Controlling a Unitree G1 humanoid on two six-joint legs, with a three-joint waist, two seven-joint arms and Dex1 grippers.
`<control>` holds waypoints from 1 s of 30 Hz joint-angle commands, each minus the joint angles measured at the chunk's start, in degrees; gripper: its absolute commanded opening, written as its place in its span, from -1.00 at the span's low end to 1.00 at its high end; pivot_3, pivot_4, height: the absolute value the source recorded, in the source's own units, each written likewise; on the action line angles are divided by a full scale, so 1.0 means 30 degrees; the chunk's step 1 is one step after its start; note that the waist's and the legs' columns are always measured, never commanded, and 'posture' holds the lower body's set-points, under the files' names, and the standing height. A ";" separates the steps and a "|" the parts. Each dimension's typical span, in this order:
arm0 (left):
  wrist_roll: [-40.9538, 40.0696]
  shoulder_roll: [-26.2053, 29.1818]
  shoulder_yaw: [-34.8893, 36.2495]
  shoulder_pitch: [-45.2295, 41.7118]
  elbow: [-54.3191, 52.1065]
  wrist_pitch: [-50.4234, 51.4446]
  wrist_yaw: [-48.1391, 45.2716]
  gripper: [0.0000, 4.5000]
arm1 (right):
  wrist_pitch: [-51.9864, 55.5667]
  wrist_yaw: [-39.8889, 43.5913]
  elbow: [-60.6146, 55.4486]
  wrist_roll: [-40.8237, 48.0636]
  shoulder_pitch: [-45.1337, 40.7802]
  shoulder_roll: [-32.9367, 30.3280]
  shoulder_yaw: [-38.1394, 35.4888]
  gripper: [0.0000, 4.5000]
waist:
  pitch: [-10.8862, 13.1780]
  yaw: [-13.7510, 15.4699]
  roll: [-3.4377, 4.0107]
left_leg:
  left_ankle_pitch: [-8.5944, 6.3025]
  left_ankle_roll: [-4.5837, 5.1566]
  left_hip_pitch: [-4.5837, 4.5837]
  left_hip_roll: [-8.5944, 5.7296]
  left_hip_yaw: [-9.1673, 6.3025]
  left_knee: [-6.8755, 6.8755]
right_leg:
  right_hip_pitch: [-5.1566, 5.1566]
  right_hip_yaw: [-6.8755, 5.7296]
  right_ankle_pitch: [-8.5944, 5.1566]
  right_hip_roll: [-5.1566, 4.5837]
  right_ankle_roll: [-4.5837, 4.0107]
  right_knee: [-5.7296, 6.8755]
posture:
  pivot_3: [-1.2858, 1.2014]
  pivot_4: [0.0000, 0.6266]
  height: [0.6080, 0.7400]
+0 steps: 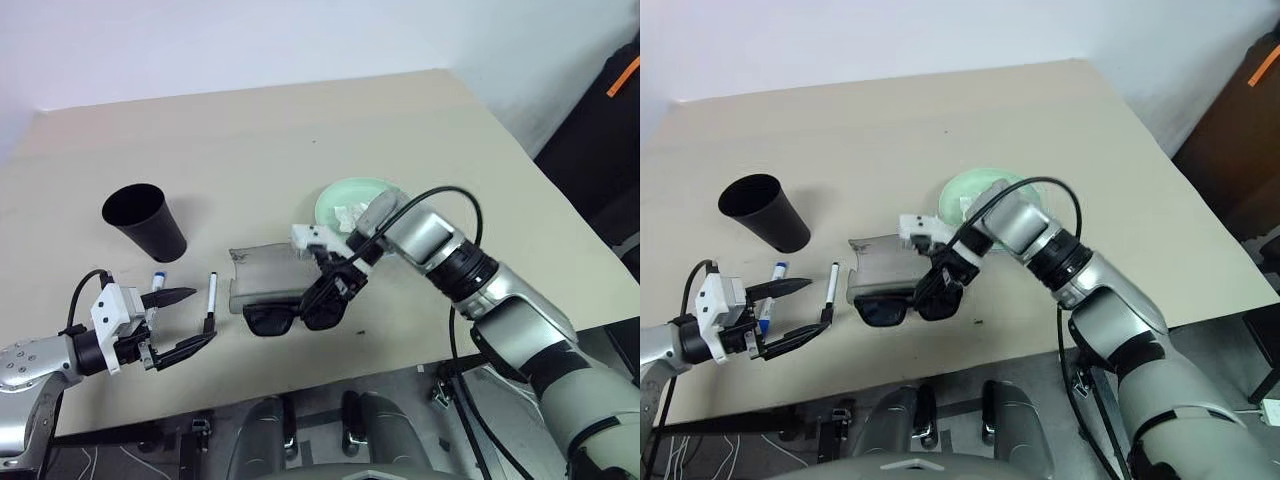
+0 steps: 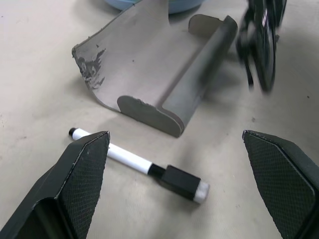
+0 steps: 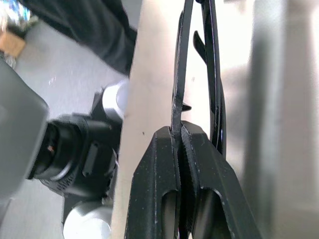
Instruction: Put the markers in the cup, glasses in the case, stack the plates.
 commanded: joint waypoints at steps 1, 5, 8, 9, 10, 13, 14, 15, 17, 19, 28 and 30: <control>-0.0223 0.0040 0.0686 0.0046 -0.0083 -0.0450 0.0061 1.00 | -0.0341 0.0038 0.0462 0.0601 -0.1528 0.0152 -0.1544 -1.00 | -0.0001 -0.0020 -0.0002 | 0.0000 0.0000 -0.0002 0.0000 0.0003 -0.0022 | 0.0005 0.0001 0.0001 0.0007 0.0000 -0.0008 | 0.03 -0.52 1.00; -0.0149 0.0125 0.0934 0.0049 0.0336 -0.0683 0.0056 1.00 | -0.2398 -0.0564 0.4123 -0.0256 -0.3078 0.0825 -0.2065 -1.00 | -0.0005 0.0014 -0.0009 | 0.0008 -0.0003 -0.0026 -0.0007 0.0034 -0.0074 | 0.0013 0.0000 0.0039 0.0012 -0.0053 -0.0019 | 0.03 -0.52 1.00; -0.0117 0.0088 0.0926 -0.0014 0.0369 -0.0730 0.0099 1.00 | -0.5028 -0.1219 0.6952 -0.1274 -0.3750 0.1682 -0.2104 -1.00 | -0.0006 0.0017 -0.0010 | 0.0013 0.0000 -0.0057 -0.0008 0.0051 -0.0073 | -0.0001 -0.0002 0.0045 0.0014 -0.0040 -0.0015 | 0.03 -0.52 1.00; -0.0121 0.0068 0.0917 -0.0038 0.0335 -0.0708 0.0136 1.00 | -0.6178 -0.1382 0.7704 -0.1637 -0.3802 0.1936 -0.2115 -1.00 | -0.0007 0.0018 -0.0012 | 0.0014 0.0000 -0.0057 -0.0009 0.0056 -0.0072 | 0.0001 -0.0002 0.0045 0.0014 -0.0039 -0.0016 | 0.03 -0.52 1.00; -0.0102 0.0046 0.0886 -0.0067 0.0300 -0.0692 0.0189 1.00 | -0.7306 -0.1432 0.8381 -0.2034 -0.3748 0.2168 -0.2011 -1.00 | -0.0008 0.0017 -0.0014 | 0.0014 0.0002 -0.0058 -0.0009 0.0058 -0.0068 | 0.0005 -0.0003 0.0049 0.0015 -0.0032 -0.0014 | 0.03 -0.52 1.00; 0.0150 0.0078 0.0765 -0.0122 0.0364 -0.0828 0.0300 1.00 | -0.9163 -0.1150 0.9661 -0.2747 -0.3591 0.2840 -0.1899 -1.00 | -0.0007 0.0020 -0.0012 | 0.0016 0.0004 -0.0058 -0.0009 0.0061 -0.0044 | 0.0009 -0.0005 0.0073 0.0019 0.0015 0.0010 | 0.03 -0.52 1.00; 0.0289 0.0116 0.0710 -0.0126 0.0429 -0.0931 0.0317 1.00 | -0.9339 -0.0997 0.9924 -0.2862 -0.3573 0.3060 -0.1941 -1.00 | -0.0006 0.0021 -0.0012 | 0.0016 0.0004 -0.0058 -0.0009 0.0061 -0.0035 | 0.0010 -0.0005 0.0073 0.0020 0.0017 0.0021 | 0.03 -0.52 1.00; 0.0379 0.0144 0.0682 -0.0111 0.0500 -0.1019 0.0303 1.00 | -0.9490 -0.0900 1.0104 -0.2973 -0.3535 0.3250 -0.1978 -1.00 | -0.0007 0.0021 -0.0012 | 0.0016 0.0004 -0.0058 -0.0009 0.0061 -0.0029 | 0.0009 -0.0005 0.0072 0.0020 0.0019 0.0035 | 0.03 -0.52 1.00; 0.0395 0.0192 0.0717 -0.0043 0.0595 -0.1081 0.0223 1.00 | -0.9860 -0.0774 1.0298 -0.3253 -0.3367 0.3574 -0.1960 -1.00 | -0.0006 0.0006 -0.0012 | 0.0016 0.0003 -0.0057 -0.0005 0.0060 -0.0008 | 0.0005 -0.0004 0.0071 0.0019 0.0021 0.0067 | 0.03 -0.52 1.00; 0.0408 0.0202 0.0771 -0.0005 0.0681 -0.1146 0.0152 1.00 | -0.9776 -0.0499 1.0347 -0.3463 -0.3241 0.3811 -0.1913 -1.00 | -0.0005 0.0009 -0.0010 | 0.0015 0.0002 -0.0056 0.0005 0.0057 0.0033 | 0.0004 -0.0005 0.0070 0.0021 0.0021 0.0105 | 0.03 -0.52 1.00; 0.0833 0.0310 0.0568 -0.0236 0.1270 -0.1591 -0.0066 1.00 | -0.8894 -0.0219 0.9259 -0.4725 -0.1902 0.4262 -0.1206 -1.00 | -0.0006 0.0035 -0.0010 | 0.0011 -0.0003 -0.0055 0.0017 0.0041 0.0115 | 0.0021 -0.0003 0.0032 0.0003 -0.0046 0.0131 | 0.03 -0.52 1.00; 0.0865 0.0275 0.0445 -0.0535 0.1221 -0.1509 0.0034 1.00 | -0.8790 -0.0178 0.9037 -0.5023 -0.1653 0.4219 -0.1046 -1.00 | -0.0008 0.0025 -0.0013 | 0.0011 -0.0004 -0.0056 0.0016 0.0042 0.0109 | 0.0015 0.0001 0.0035 0.0002 -0.0053 0.0131 | 0.03 -0.52 1.00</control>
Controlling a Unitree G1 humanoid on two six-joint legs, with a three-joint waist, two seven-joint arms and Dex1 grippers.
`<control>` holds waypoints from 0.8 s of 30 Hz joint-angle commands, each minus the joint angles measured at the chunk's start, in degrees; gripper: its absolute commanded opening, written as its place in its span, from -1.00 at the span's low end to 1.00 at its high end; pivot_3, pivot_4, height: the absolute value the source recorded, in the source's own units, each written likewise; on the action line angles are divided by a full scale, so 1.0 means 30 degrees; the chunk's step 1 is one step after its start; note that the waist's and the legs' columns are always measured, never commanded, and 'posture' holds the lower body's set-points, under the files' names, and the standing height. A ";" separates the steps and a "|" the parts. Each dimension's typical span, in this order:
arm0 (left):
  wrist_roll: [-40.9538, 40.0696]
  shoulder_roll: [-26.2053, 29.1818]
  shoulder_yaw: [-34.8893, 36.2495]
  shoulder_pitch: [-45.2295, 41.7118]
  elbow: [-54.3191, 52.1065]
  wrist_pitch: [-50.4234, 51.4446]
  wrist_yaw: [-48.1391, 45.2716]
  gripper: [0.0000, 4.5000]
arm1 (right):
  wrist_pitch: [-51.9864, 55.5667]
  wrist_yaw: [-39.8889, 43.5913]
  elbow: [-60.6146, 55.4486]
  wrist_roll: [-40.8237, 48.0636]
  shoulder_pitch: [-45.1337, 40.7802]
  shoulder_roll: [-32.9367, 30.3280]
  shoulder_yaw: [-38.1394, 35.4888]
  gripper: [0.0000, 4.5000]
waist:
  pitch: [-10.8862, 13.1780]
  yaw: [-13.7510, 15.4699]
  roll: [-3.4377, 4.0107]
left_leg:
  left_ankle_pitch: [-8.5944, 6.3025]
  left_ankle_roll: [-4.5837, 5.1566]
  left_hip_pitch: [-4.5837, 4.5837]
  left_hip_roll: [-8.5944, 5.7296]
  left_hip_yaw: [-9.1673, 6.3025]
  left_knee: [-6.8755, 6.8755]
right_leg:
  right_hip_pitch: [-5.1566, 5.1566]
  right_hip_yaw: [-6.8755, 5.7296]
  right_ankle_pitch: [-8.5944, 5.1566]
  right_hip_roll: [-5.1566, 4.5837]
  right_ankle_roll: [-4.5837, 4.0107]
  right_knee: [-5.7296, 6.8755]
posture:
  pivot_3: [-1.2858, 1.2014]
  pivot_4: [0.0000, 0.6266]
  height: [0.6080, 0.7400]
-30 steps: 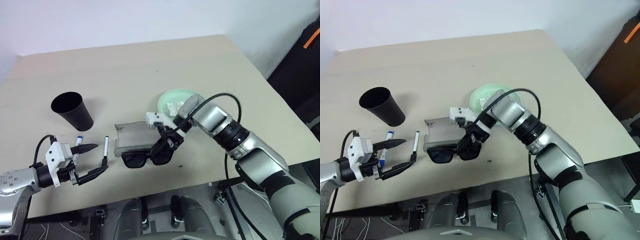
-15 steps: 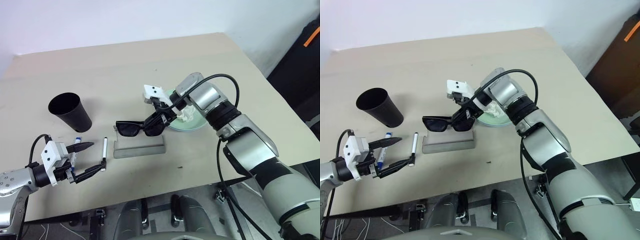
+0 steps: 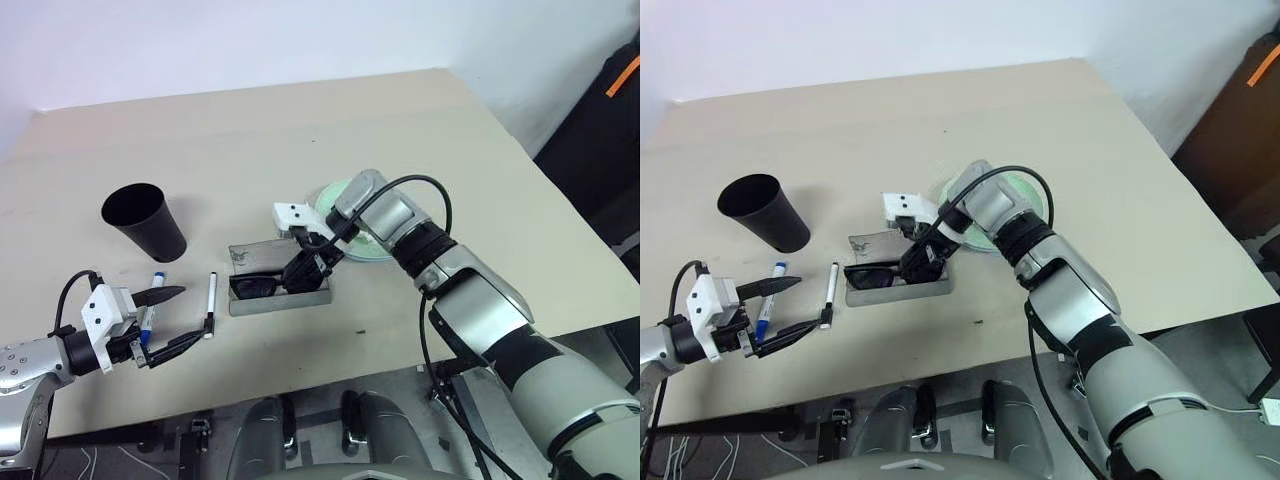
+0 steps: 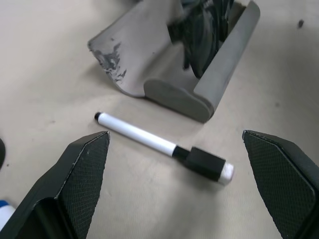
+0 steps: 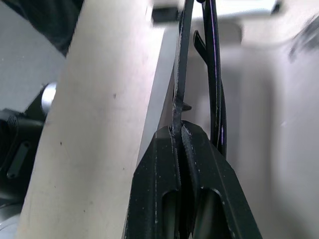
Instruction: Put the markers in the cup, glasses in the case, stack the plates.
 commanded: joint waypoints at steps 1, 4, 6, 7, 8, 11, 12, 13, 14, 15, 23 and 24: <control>0.0035 0.0218 -0.0020 -0.0515 -0.0203 -0.0316 0.0091 1.00 | 0.0145 0.0203 -0.0919 -0.0443 0.0157 0.0094 0.0245 -1.00 | -0.0003 -0.0007 -0.0006 | 0.0000 0.0000 0.0000 0.0001 -0.0001 -0.0001 | -0.0001 -0.0002 0.0000 0.0001 -0.0001 0.0000 | 0.03 -0.52 1.00; 0.0052 0.0139 -0.0117 -0.0710 -0.0318 -0.0242 0.0169 1.00 | 0.0393 0.0204 -0.1124 -0.0542 0.0227 0.0144 0.0161 -1.00 | -0.0004 -0.0011 -0.0006 | 0.0000 0.0000 0.0000 0.0001 -0.0001 -0.0001 | 0.0002 -0.0001 0.0001 0.0001 -0.0001 0.0000 | 0.03 -0.52 1.00; 0.0056 0.0126 -0.0131 -0.0744 -0.0339 -0.0233 0.0154 1.00 | 0.0454 0.0174 -0.1246 -0.0503 0.0210 0.0171 0.0017 -1.00 | -0.0004 -0.0031 -0.0006 | 0.0000 0.0000 0.0000 0.0000 0.0000 0.0000 | 0.0003 0.0001 0.0001 0.0000 -0.0001 -0.0001 | 0.03 -0.52 1.00; 0.0044 0.0126 -0.0142 -0.0787 -0.0325 -0.0223 0.0154 1.00 | 0.0509 0.0118 -0.1249 -0.0440 0.0142 0.0205 -0.0108 -0.88 | -0.0004 -0.0035 -0.0006 | 0.0000 0.0000 0.0000 0.0000 0.0001 0.0000 | 0.0003 0.0002 0.0002 0.0000 -0.0001 0.0000 | 0.03 -0.52 1.00; 0.0041 0.0140 -0.0155 -0.0834 -0.0282 -0.0233 0.0141 1.00 | 0.0522 0.0037 -0.1245 -0.0368 0.0060 0.0235 -0.0248 -0.74 | -0.0003 -0.0030 -0.0005 | 0.0000 0.0000 0.0000 0.0000 0.0000 0.0000 | 0.0003 0.0002 0.0002 0.0000 -0.0001 0.0000 | 0.03 -0.52 1.00; 0.0113 0.0211 -0.0229 -0.0977 -0.0071 -0.0333 0.0083 1.00 | 0.0371 -0.0267 -0.1100 -0.0252 -0.0209 0.0274 -0.0603 -0.34 | -0.0002 -0.0027 -0.0004 | 0.0000 0.0000 0.0000 0.0000 0.0000 -0.0002 | -0.0002 0.0000 0.0002 0.0002 -0.0002 0.0003 | 0.03 -0.52 1.00; 0.0143 0.0230 -0.0248 -0.1008 -0.0001 -0.0371 0.0058 1.00 | 0.0278 -0.0352 -0.1047 -0.0238 -0.0285 0.0267 -0.0686 -0.21 | -0.0002 -0.0026 -0.0003 | 0.0000 0.0000 0.0000 0.0000 0.0000 -0.0003 | -0.0001 -0.0001 0.0002 0.0002 -0.0002 0.0003 | 0.03 -0.52 1.00; 0.0162 0.0231 -0.0287 -0.1071 0.0061 -0.0386 0.0050 1.00 | 0.0298 -0.0387 -0.0952 -0.0146 -0.0461 0.0259 -0.0867 -0.05 | -0.0003 -0.0027 -0.0004 | 0.0000 0.0000 -0.0001 0.0000 0.0000 -0.0002 | -0.0001 0.0001 0.0002 0.0002 -0.0002 0.0004 | 0.03 -0.52 1.00; 0.0176 0.0224 -0.0327 -0.1122 0.0101 -0.0403 0.0044 1.00 | 0.0349 -0.0486 -0.0865 -0.0053 -0.0631 0.0271 -0.1079 0.12 | -0.0003 -0.0024 -0.0004 | 0.0000 0.0000 -0.0001 0.0000 0.0000 0.0000 | 0.0000 -0.0001 0.0002 0.0002 -0.0001 0.0004 | 0.03 -0.52 1.00; 0.0180 0.0215 -0.0346 -0.1144 0.0119 -0.0418 0.0039 1.00 | 0.0413 -0.0547 -0.0823 -0.0003 -0.0729 0.0292 -0.1225 0.27 | -0.0002 -0.0021 -0.0003 | 0.0000 0.0000 0.0000 0.0000 0.0000 0.0001 | 0.0000 -0.0001 0.0003 0.0002 -0.0001 0.0004 | 0.03 -0.52 1.00; 0.0204 0.0201 -0.0426 -0.1200 0.0416 -0.0673 -0.0078 1.00 | 0.3369 -0.2707 -0.0778 0.2646 -0.2256 0.0699 -0.5503 0.97 | -0.0002 -0.0037 -0.0003 | 0.0001 0.0000 -0.0002 0.0000 0.0001 0.0000 | 0.0000 0.0000 0.0006 0.0003 0.0001 0.0010 | 0.03 -0.52 1.00; 0.0214 0.0202 -0.0415 -0.1216 0.0475 -0.0724 -0.0092 1.00 | 0.3208 -0.3570 -0.0419 0.2928 -0.2407 0.0834 -0.6209 0.97 | -0.0003 -0.0038 -0.0005 | 0.0001 0.0000 -0.0001 0.0000 0.0001 0.0000 | 0.0000 0.0001 0.0007 0.0002 0.0000 0.0010 | 0.03 -0.52 1.00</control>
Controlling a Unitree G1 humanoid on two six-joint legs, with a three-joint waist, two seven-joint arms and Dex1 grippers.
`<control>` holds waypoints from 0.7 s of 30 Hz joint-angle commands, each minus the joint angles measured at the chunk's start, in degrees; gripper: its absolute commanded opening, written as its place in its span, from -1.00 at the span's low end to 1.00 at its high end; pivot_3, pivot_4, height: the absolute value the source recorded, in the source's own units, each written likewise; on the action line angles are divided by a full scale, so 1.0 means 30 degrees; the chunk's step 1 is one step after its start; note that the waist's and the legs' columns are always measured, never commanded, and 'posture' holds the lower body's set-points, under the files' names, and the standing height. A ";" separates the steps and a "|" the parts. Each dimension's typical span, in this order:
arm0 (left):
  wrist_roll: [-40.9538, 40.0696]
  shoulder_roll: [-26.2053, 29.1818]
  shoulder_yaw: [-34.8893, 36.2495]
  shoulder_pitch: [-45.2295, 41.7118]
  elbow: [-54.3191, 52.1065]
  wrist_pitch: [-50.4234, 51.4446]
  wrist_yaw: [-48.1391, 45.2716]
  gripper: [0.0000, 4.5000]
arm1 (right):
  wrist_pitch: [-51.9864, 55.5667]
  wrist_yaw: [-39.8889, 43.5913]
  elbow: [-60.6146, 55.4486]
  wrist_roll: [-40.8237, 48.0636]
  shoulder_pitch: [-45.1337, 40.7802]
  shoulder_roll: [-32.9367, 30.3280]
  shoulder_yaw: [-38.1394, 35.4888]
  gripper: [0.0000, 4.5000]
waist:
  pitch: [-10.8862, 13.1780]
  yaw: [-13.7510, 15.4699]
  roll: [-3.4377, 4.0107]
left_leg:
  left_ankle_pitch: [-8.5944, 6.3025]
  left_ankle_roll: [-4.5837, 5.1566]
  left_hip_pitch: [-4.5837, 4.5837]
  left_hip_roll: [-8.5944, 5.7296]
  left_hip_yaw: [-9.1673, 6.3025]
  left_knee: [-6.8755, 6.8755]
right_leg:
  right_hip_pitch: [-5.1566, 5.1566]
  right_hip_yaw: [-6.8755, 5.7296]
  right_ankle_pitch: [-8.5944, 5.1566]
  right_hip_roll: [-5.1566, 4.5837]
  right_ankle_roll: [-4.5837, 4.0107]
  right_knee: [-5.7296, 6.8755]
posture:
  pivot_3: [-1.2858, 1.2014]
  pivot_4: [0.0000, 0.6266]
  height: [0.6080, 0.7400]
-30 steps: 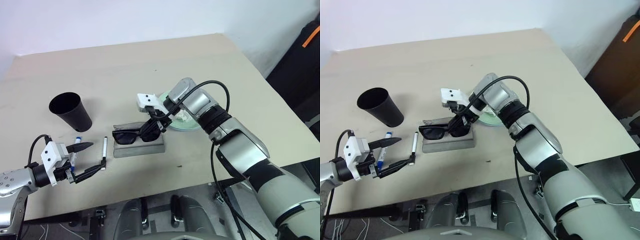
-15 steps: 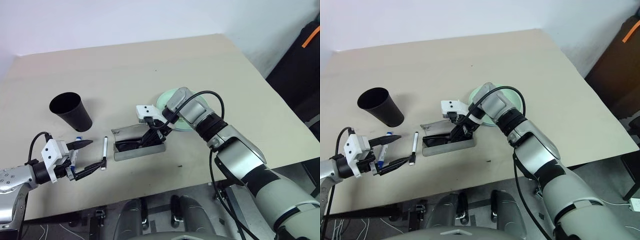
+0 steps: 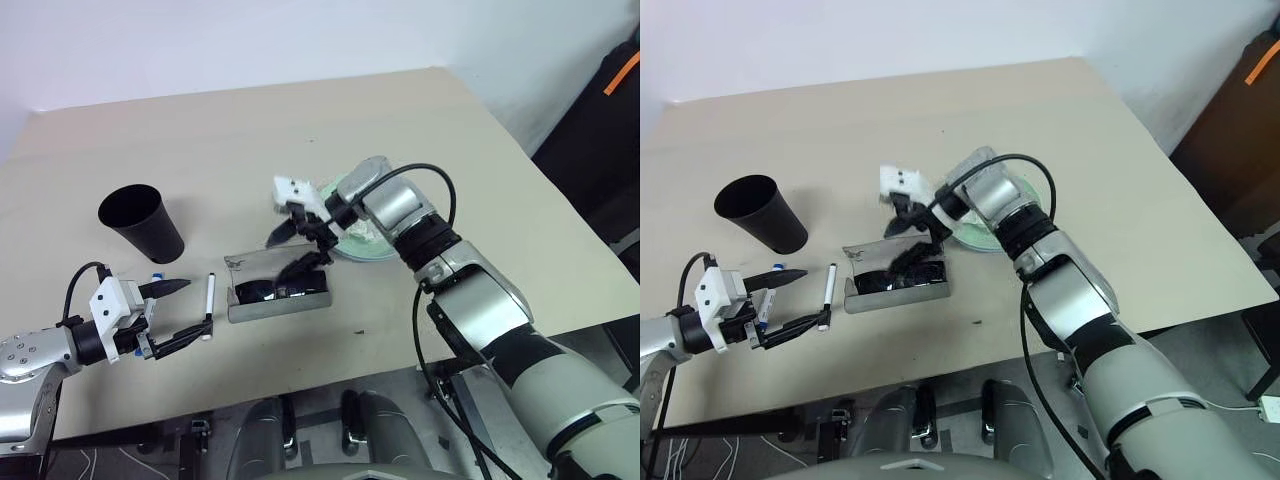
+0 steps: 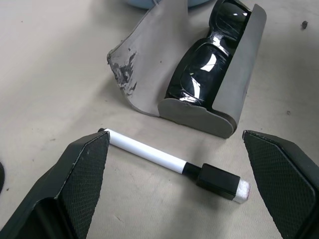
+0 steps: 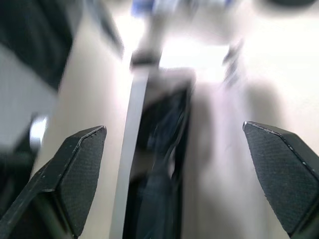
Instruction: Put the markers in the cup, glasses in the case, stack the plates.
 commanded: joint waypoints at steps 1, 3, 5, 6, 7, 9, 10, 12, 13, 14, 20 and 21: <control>-0.0021 0.0200 0.0235 -0.0076 0.0108 -0.0458 -0.0076 1.00 | 0.0297 -0.2426 0.0623 0.1464 -0.1193 0.0544 -0.2637 0.89 | -0.0001 -0.0004 -0.0002 | 0.0000 0.0000 0.0000 0.0000 0.0001 0.0000 | 0.0000 0.0001 0.0000 -0.0001 -0.0002 0.0000 | 0.03 -0.52 1.00; 0.0004 0.0208 0.0233 -0.0111 0.0198 -0.0526 -0.0104 1.00 | -0.0325 -0.3727 0.1375 0.1395 -0.1197 0.0696 -0.3194 0.70 | -0.0004 -0.0009 -0.0006 | -0.0001 -0.0001 0.0000 0.0000 -0.0001 -0.0002 | -0.0001 0.0001 -0.0001 -0.0002 -0.0004 -0.0003 | 0.03 -0.52 1.00; 0.0028 0.0231 0.0237 -0.0166 0.0338 -0.0607 -0.0160 1.00 | -0.0757 -0.4987 0.2218 0.0845 -0.1073 0.0840 -0.3118 0.40 | -0.0003 -0.0022 -0.0004 | -0.0001 -0.0001 0.0001 0.0001 0.0000 -0.0005 | -0.0001 0.0002 -0.0002 -0.0003 -0.0004 -0.0007 | 0.03 -0.52 1.00; 0.0053 0.0242 0.0223 -0.0233 0.0417 -0.0642 -0.0167 1.00 | -0.1070 -0.5856 0.2746 0.0576 -0.0951 0.1009 -0.3085 0.23 | -0.0003 -0.0023 -0.0004 | -0.0001 -0.0001 0.0001 0.0000 0.0002 -0.0006 | -0.0001 0.0004 -0.0002 -0.0006 -0.0005 -0.0008 | 0.03 -0.52 1.00; 0.0071 0.0254 0.0224 -0.0284 0.0491 -0.0688 -0.0182 1.00 | -0.1382 -0.6609 0.3177 0.0350 -0.0855 0.1188 -0.3035 0.07 | -0.0003 -0.0026 -0.0005 | -0.0001 -0.0001 0.0000 0.0000 0.0001 -0.0007 | -0.0001 0.0004 -0.0002 -0.0007 -0.0005 -0.0009 | 0.03 -0.52 1.00; 0.0085 0.0271 0.0188 -0.0383 0.0572 -0.0740 -0.0176 1.00 | -0.1996 -0.7703 0.3960 -0.0025 -0.0667 0.1544 -0.2919 -0.24 | -0.0003 -0.0024 -0.0004 | -0.0001 -0.0001 -0.0005 -0.0001 0.0003 -0.0010 | -0.0001 0.0003 -0.0002 -0.0007 -0.0004 -0.0008 | 0.03 -0.52 1.00; 0.0096 0.0275 0.0167 -0.0423 0.0592 -0.0765 -0.0175 1.00 | -0.2315 -0.7958 0.4192 -0.0255 -0.0518 0.1661 -0.2778 -0.40 | -0.0002 -0.0025 -0.0002 | -0.0001 -0.0001 -0.0006 0.0000 0.0004 -0.0010 | 0.0000 0.0004 -0.0001 -0.0006 -0.0003 -0.0007 | 0.03 -0.52 1.00; 0.0109 0.0292 0.0152 -0.0473 0.0639 -0.0811 -0.0201 1.00 | -0.3030 -0.7997 0.4261 -0.0827 -0.0084 0.1746 -0.2253 -0.74 | -0.0002 -0.0024 -0.0003 | 0.0003 0.0003 -0.0017 -0.0001 0.0008 -0.0008 | -0.0005 0.0002 0.0003 -0.0003 0.0006 -0.0002 | 0.03 -0.52 1.00; 0.0106 0.0304 0.0161 -0.0475 0.0660 -0.0833 -0.0224 1.00 | -0.3282 -0.7936 0.4222 -0.1038 0.0088 0.1765 -0.2054 -0.87 | -0.0002 -0.0025 -0.0003 | 0.0003 0.0005 -0.0018 -0.0002 0.0008 -0.0007 | -0.0004 0.0001 0.0006 -0.0002 0.0012 -0.0002 | 0.03 -0.52 1.00; 0.0108 0.0314 0.0165 -0.0488 0.0667 -0.0847 -0.0228 1.00 | -0.3581 -0.7757 0.3977 -0.1395 0.0392 0.1690 -0.1638 -0.99 | -0.0002 -0.0021 -0.0003 | 0.0005 0.0008 -0.0018 -0.0002 0.0010 -0.0004 | -0.0001 0.0002 0.0019 0.0000 0.0034 0.0000 | 0.03 -0.52 1.00; 0.0097 0.0305 0.0372 -0.0156 0.0540 -0.0955 -0.0111 1.00 | -0.2060 -0.3308 -0.2894 -0.0534 0.3354 0.0171 -0.0085 -0.99 | -0.0004 0.0021 -0.0006 | 0.0011 0.0017 -0.0015 -0.0003 0.0006 0.0019 | 0.0016 -0.0004 0.0030 0.0008 0.0075 0.0014 | 0.03 -0.52 1.00; 0.0072 0.0293 0.0415 -0.0051 0.0492 -0.0952 -0.0077 1.00 | -0.1414 -0.2908 -0.4133 -0.0239 0.3775 -0.0093 -0.0020 -0.99 | -0.0005 0.0022 -0.0007 | 0.0011 0.0018 -0.0013 -0.0002 0.0005 0.0025 | 0.0018 -0.0004 0.0030 0.0009 0.0076 0.0019 | 0.03 -0.52 1.00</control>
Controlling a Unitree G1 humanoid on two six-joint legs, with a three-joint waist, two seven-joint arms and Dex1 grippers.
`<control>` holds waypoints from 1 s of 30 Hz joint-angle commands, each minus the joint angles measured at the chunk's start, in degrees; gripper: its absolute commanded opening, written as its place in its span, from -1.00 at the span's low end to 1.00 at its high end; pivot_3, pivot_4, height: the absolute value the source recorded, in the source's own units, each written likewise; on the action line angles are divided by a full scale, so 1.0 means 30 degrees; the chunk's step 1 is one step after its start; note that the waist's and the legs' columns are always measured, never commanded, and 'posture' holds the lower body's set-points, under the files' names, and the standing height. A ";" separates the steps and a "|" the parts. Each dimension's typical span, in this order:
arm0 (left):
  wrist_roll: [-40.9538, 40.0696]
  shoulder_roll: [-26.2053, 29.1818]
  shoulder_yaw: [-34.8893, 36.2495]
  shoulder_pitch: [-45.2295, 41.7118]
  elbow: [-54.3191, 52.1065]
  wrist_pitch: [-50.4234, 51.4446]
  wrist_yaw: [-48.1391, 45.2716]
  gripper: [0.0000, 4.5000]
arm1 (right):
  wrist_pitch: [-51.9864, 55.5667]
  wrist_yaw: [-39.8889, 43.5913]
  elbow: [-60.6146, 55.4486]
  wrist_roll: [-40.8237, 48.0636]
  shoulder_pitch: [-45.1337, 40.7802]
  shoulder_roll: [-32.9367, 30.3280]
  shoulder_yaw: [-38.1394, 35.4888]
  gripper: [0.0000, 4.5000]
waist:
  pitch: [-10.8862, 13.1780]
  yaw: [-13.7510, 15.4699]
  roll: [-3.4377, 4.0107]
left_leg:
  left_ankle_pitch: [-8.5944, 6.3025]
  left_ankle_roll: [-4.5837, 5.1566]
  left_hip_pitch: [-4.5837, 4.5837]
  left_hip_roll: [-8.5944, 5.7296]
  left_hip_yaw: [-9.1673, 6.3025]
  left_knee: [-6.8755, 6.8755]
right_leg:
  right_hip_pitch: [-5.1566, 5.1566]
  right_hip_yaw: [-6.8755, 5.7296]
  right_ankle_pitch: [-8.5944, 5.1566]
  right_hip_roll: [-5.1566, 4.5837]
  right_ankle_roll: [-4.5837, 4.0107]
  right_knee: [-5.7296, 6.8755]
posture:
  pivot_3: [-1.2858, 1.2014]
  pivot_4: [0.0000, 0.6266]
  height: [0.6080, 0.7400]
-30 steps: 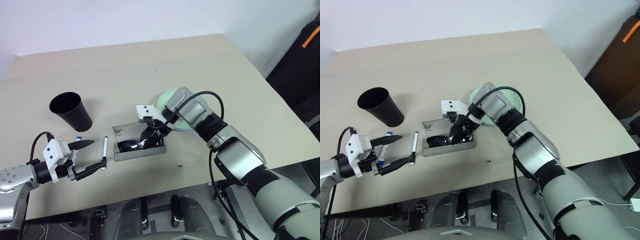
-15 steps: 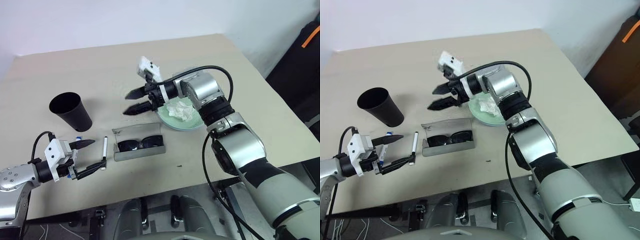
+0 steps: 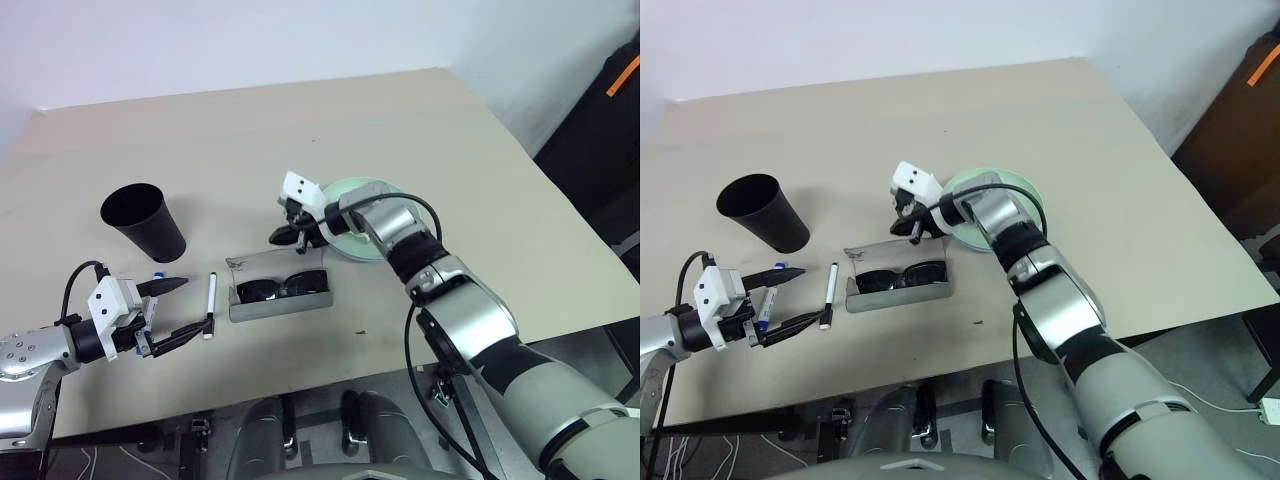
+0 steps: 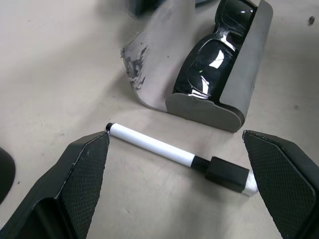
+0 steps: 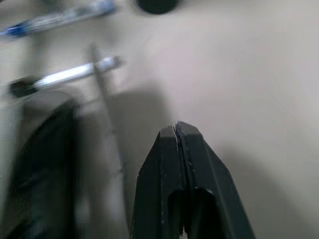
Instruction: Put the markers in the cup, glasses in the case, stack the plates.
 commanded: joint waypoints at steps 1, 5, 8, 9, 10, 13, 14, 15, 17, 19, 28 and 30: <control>-0.0101 0.0209 0.0493 0.0327 -0.0323 -0.0283 0.0063 1.00 | 0.1879 0.1777 -0.4648 0.1250 0.0954 -0.0725 0.0335 -0.99 | -0.0001 0.0003 -0.0001 | -0.0001 -0.0002 0.0001 0.0001 -0.0003 0.0007 | 0.0002 -0.0001 0.0000 0.0001 0.0001 0.0004 | 0.03 -0.52 1.00; -0.0191 0.0218 0.0681 0.0640 -0.0469 -0.0250 0.0264 1.00 | 0.3392 0.1967 -0.7792 0.1478 0.2647 -0.1510 0.1192 -0.99 | -0.0004 -0.0011 -0.0006 | -0.0005 -0.0008 0.0026 0.0004 -0.0007 0.0009 | 0.0010 -0.0001 -0.0017 0.0001 0.0016 0.0013 | 0.03 -0.52 1.00; -0.0212 0.0338 0.0867 0.0777 -0.0374 -0.0302 0.0285 1.00 | 0.3534 0.1495 -0.8367 0.1172 0.3577 -0.1581 0.2014 -0.99 | -0.0003 -0.0008 -0.0005 | -0.0009 -0.0014 0.0049 0.0007 -0.0008 0.0002 | 0.0018 0.0001 -0.0075 0.0001 -0.0006 0.0012 | 0.03 -0.52 1.00; -0.0233 0.0370 0.0926 0.0814 -0.0370 -0.0305 0.0281 1.00 | 0.3459 0.1254 -0.8193 0.1010 0.3707 -0.1507 0.2246 -0.99 | -0.0003 -0.0007 -0.0005 | -0.0009 -0.0015 0.0049 0.0007 -0.0008 0.0002 | 0.0016 0.0001 -0.0076 0.0000 -0.0009 0.0012 | 0.03 -0.52 1.00; -0.0255 0.0396 0.0974 0.0847 -0.0385 -0.0294 0.0274 1.00 | 0.3411 0.1053 -0.8011 0.0894 0.3757 -0.1453 0.2421 -0.99 | -0.0004 -0.0030 -0.0002 | -0.0010 -0.0016 0.0049 0.0008 -0.0009 0.0003 | 0.0015 0.0001 -0.0076 -0.0001 -0.0010 0.0011 | 0.03 -0.52 1.00; -0.0314 0.0483 0.1164 0.0921 -0.0518 -0.0212 0.0313 1.00 | 0.3518 0.0811 -0.7804 0.1260 0.3493 -0.1259 0.2129 -0.99 | -0.0008 -0.0022 -0.0010 | -0.0013 -0.0020 0.0122 0.0010 -0.0010 -0.0013 | 0.0016 0.0004 -0.0076 -0.0001 -0.0015 -0.0007 | 0.03 -0.52 1.00; -0.0370 0.0520 0.1239 0.0948 -0.0566 -0.0166 0.0315 1.00 | 0.3901 0.0907 -0.7817 0.1757 0.3221 -0.1131 0.1674 -0.99 | -0.0008 -0.0022 -0.0010 | -0.0014 -0.0021 0.0134 0.0011 -0.0011 -0.0022 | 0.0014 0.0004 -0.0077 -0.0003 -0.0016 -0.0018 | 0.03 -0.52 1.00; -0.0426 0.0528 0.1331 0.0970 -0.0624 -0.0122 0.0342 1.00 | 0.4345 0.0992 -0.7803 0.2386 0.2820 -0.0998 0.1022 -0.99 | -0.0007 -0.0028 -0.0009 | -0.0014 -0.0021 0.0133 0.0011 -0.0011 -0.0027 | 0.0016 0.0006 -0.0076 -0.0003 -0.0016 -0.0024 | 0.03 -0.52 1.00; -0.0492 0.0530 0.1480 0.0998 -0.0695 -0.0047 0.0352 1.00 | 0.4884 0.1056 -0.7625 0.3250 0.2116 -0.0895 0.0121 -0.99 | -0.0003 -0.0028 -0.0002 | -0.0015 -0.0022 0.0121 0.0012 -0.0010 -0.0038 | 0.0015 0.0016 -0.0075 -0.0004 -0.0019 -0.0025 | 0.03 -0.52 1.00; -0.0499 0.0563 0.1558 0.0985 -0.0639 -0.0033 0.0326 1.00 | 0.4781 0.0809 -0.7092 0.3617 0.1496 -0.0868 -0.0413 -0.99 | -0.0003 -0.0014 -0.0001 | -0.0015 -0.0022 0.0102 0.0011 -0.0007 -0.0049 | 0.0017 0.0021 -0.0063 -0.0004 -0.0041 -0.0025 | 0.03 -0.52 1.00; -0.0347 0.0434 0.1505 0.0977 -0.0649 -0.0187 0.0591 1.00 | 0.1289 -0.3412 0.0252 0.2163 -0.1023 0.0826 -0.1370 -0.99 | -0.0006 -0.0053 -0.0007 | -0.0014 -0.0021 0.0068 0.0007 0.0010 -0.0052 | 0.0013 0.0024 -0.0035 -0.0005 -0.0086 -0.0040 | 0.03 -0.52 1.00; -0.0328 0.0442 0.1498 0.0961 -0.0639 -0.0201 0.0655 1.00 | 0.0296 -0.4049 0.1835 0.1639 -0.1371 0.1169 -0.1281 -0.99 | -0.0005 -0.0052 -0.0005 | -0.0013 -0.0020 0.0042 0.0007 0.0010 -0.0056 | -0.0003 0.0020 -0.0033 -0.0004 -0.0083 -0.0030 | 0.03 -0.52 1.00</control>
